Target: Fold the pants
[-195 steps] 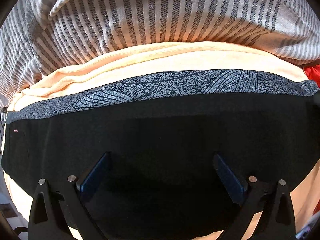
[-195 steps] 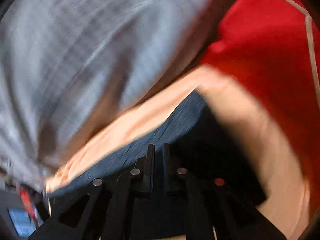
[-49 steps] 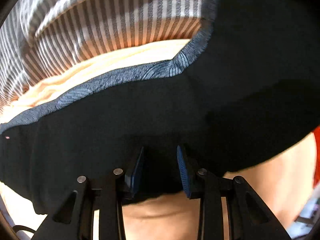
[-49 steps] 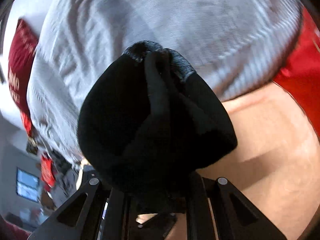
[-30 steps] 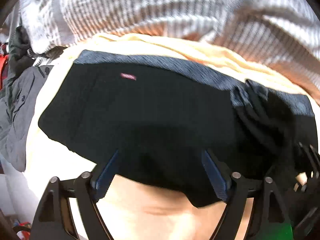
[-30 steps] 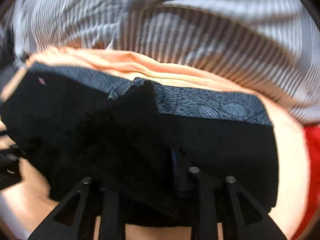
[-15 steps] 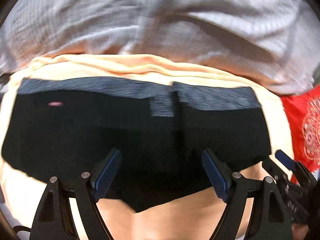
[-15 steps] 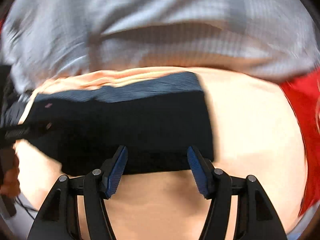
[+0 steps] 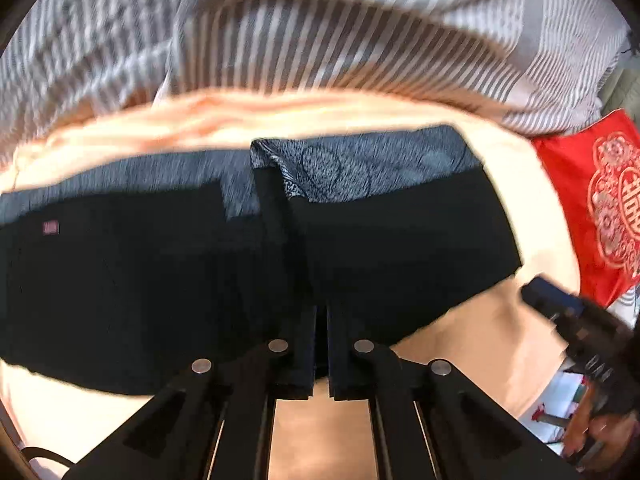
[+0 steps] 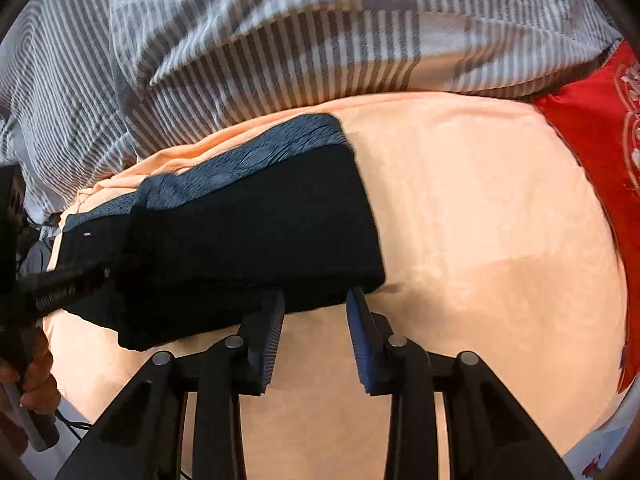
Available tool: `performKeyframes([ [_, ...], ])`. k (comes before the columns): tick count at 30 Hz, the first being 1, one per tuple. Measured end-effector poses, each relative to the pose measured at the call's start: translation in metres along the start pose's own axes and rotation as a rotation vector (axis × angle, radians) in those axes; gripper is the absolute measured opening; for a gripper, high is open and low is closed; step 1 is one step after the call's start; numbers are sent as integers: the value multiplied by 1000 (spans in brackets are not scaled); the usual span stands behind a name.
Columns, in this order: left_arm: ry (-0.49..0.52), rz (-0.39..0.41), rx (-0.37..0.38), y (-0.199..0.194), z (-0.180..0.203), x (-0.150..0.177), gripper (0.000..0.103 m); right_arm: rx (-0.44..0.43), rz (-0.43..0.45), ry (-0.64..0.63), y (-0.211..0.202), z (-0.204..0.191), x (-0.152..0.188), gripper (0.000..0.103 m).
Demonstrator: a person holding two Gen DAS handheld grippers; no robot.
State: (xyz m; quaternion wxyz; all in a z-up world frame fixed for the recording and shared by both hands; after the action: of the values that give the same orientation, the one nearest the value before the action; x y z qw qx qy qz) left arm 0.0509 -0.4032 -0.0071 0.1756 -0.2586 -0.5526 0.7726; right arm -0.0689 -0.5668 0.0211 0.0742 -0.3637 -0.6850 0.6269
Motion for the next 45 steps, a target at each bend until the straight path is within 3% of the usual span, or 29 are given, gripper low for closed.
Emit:
performKeyframes([
  [3,-69,-37,-2,22,-17,16,5,-5,-30,0,7,6,11,36],
  [8,-63,-8,-17,21,-17,17,10,-22,-46,13,9,15,17,36],
  [10,-68,-4,-34,13,-24,17,18,-29,-32,20,6,19,8,36],
  [13,-71,6,-126,-4,-40,16,18,-46,2,25,1,22,-11,36],
  [17,-115,52,-136,-30,-43,5,18,-87,32,52,7,23,-46,36],
  [18,-109,73,-124,-33,-35,-2,18,-97,34,56,13,22,-55,33],
  [19,-103,85,-108,-36,-32,-5,18,-102,32,52,18,20,-65,16],
  [20,-95,93,-97,-33,-22,-12,18,-101,28,42,24,17,-73,11],
  [23,-84,80,-99,-6,0,-31,18,-101,13,36,42,10,-96,11],
  [26,-110,16,-168,28,-4,-28,18,-102,-17,24,62,4,-109,11],
  [27,-120,-4,-199,38,-9,-23,18,-101,-29,19,69,2,-109,11],
  [30,-134,39,-194,38,-17,-17,19,-95,-108,-19,100,-7,-91,11],
  [31,-132,39,-197,38,-18,-16,19,-86,-96,-30,107,-9,-85,11],
  [33,-126,31,-204,38,-20,-16,19,-95,-68,-35,105,-9,-83,11],
  [37,-118,30,-218,41,-17,-16,19,-120,-118,1,97,-4,-86,11],
  [42,-111,25,-249,45,-9,-22,19,-126,-114,-57,67,-13,-81,11],
  [45,-114,24,-254,45,-6,-23,19,-131,-126,-80,52,-16,-65,19],
])
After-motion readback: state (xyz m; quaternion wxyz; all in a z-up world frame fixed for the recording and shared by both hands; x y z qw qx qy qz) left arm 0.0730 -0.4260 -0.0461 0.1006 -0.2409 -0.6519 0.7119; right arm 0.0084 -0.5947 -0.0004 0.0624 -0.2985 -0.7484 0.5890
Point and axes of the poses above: each gripper's, at about its wrist camera, not at the fingertips, and y roughly the way its jaws point, z to its right, x to its underside, the point moved 3 cm from there along y, roughly the way its jaws point, and after that the axes turned 4 degrees about z, right-handed, at the moved point
